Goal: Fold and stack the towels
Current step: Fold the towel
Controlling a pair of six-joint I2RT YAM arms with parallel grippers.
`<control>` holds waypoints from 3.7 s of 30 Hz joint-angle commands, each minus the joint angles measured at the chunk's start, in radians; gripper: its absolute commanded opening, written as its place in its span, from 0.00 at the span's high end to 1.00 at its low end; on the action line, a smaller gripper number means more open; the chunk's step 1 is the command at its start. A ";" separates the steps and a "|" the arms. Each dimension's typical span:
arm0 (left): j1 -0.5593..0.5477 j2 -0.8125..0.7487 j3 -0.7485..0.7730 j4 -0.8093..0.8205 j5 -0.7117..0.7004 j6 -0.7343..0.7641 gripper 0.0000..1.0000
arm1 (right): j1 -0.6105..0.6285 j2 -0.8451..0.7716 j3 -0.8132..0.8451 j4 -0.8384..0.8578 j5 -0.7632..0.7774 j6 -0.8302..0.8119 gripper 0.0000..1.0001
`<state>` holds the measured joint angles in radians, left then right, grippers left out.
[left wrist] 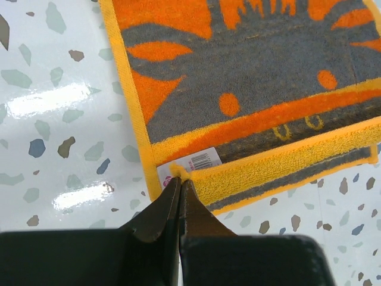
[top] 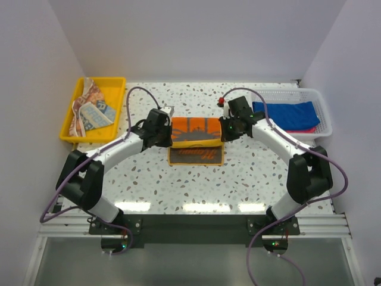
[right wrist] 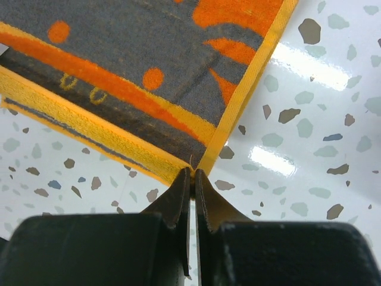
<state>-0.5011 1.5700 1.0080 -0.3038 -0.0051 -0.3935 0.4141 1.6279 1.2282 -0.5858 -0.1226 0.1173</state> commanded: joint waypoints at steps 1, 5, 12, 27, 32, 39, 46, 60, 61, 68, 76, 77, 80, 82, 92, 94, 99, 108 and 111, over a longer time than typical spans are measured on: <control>0.006 -0.036 0.014 -0.055 -0.061 -0.011 1.00 | -0.012 -0.037 0.007 -0.059 0.046 0.005 1.00; -0.001 -0.030 -0.014 -0.049 -0.049 -0.016 1.00 | -0.012 -0.030 -0.033 -0.043 0.034 0.021 1.00; -0.008 0.013 -0.069 -0.003 -0.036 -0.024 1.00 | -0.012 0.018 -0.078 -0.008 0.040 0.031 1.00; -0.039 0.055 -0.111 0.025 -0.038 -0.057 1.00 | -0.012 0.112 -0.138 0.064 0.006 0.047 0.96; -0.053 -0.001 -0.114 -0.003 -0.036 -0.074 1.00 | -0.006 0.063 -0.128 0.032 0.000 0.042 0.74; -0.145 -0.197 -0.180 -0.037 -0.081 -0.137 0.99 | 0.026 -0.062 -0.142 -0.026 -0.014 0.042 0.67; -0.180 -0.304 -0.308 -0.017 -0.081 -0.202 0.69 | 0.051 -0.109 -0.168 0.004 -0.035 0.073 0.67; -0.188 -0.312 -0.256 -0.021 -0.082 -0.251 0.50 | 0.092 -0.045 -0.197 0.141 -0.097 0.163 0.73; -0.188 -0.295 -0.241 -0.017 -0.081 -0.251 0.52 | 0.092 -0.039 -0.205 0.150 -0.101 0.168 0.74; -0.188 -0.124 -0.247 0.052 -0.029 -0.243 0.64 | 0.092 0.010 -0.306 0.193 -0.039 0.202 0.79; -0.189 -0.108 -0.330 -0.024 -0.009 -0.260 0.69 | 0.092 -0.026 -0.421 0.152 -0.006 0.271 0.78; -0.189 -0.141 -0.345 -0.034 0.000 -0.271 0.69 | 0.094 -0.054 -0.447 0.132 -0.009 0.274 0.78; -0.197 -0.201 -0.397 -0.050 0.001 -0.291 0.68 | 0.101 -0.103 -0.484 0.112 -0.029 0.283 0.78; -0.197 -0.258 -0.404 -0.051 0.001 -0.292 0.67 | 0.109 -0.164 -0.487 0.119 -0.041 0.271 0.77; -0.122 -0.167 -0.066 -0.127 -0.130 -0.134 0.52 | 0.084 -0.064 -0.051 0.075 0.035 0.128 0.76; -0.059 -0.127 -0.010 -0.092 -0.122 -0.090 0.54 | 0.069 0.018 0.009 0.093 0.043 0.114 0.78; 0.029 0.053 0.124 -0.029 -0.055 -0.016 0.55 | 0.049 0.180 0.180 0.153 0.061 0.090 0.79; 0.056 0.295 0.236 -0.017 -0.107 0.038 0.60 | 0.019 0.391 0.261 0.216 0.078 0.081 0.80; 0.056 0.306 0.228 -0.012 -0.121 0.041 0.61 | 0.009 0.395 0.243 0.215 0.089 0.056 0.80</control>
<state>-0.4553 1.8824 1.2083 -0.3534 -0.0967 -0.3820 0.4366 2.0403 1.4490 -0.4068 -0.0620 0.2089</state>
